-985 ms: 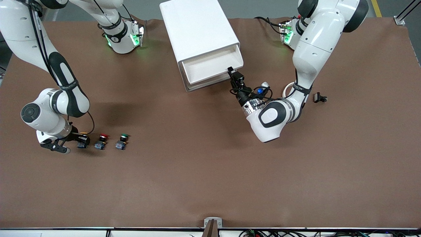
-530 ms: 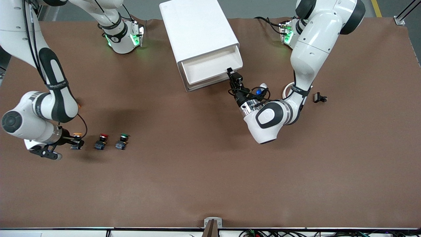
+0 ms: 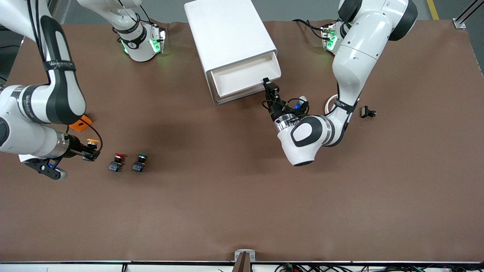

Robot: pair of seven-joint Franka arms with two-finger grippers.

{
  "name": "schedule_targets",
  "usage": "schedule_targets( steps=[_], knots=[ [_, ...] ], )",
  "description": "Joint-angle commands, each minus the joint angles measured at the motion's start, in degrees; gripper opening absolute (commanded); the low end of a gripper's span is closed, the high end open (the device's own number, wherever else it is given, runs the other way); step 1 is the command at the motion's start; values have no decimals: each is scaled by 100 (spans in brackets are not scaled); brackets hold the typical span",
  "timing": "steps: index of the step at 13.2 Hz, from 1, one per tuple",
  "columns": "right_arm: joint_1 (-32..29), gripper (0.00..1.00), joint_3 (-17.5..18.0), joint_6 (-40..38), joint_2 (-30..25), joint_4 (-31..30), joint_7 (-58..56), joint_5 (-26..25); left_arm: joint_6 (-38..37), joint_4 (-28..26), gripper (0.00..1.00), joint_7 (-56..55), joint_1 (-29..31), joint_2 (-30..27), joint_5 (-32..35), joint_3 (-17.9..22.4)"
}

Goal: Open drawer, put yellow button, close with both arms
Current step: 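Pull the drawer open with the left gripper while the right gripper lifts the button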

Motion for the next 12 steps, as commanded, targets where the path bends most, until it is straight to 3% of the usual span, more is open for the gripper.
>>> schedule_targets(
  steps=[1, 5, 9, 12],
  knots=[
    [416, 0, -39, -492, -304, 117, 956, 171, -321, 312, 13, 152, 108, 115, 422, 42],
    [961, 0, -39, -1274, -708, 398, 2284, 489, -198, 304, 13, 196, 82, 115, -68, 15],
    [1515, 0, -39, -1495, -1174, 425, 3900, 725, -206, 304, 13, 223, 283, 98, -571, 33],
    [1997, 0, -39, -1636, -1508, 425, 4833, 814, -215, 312, 13, 231, 477, 71, -589, 33]
  ],
)
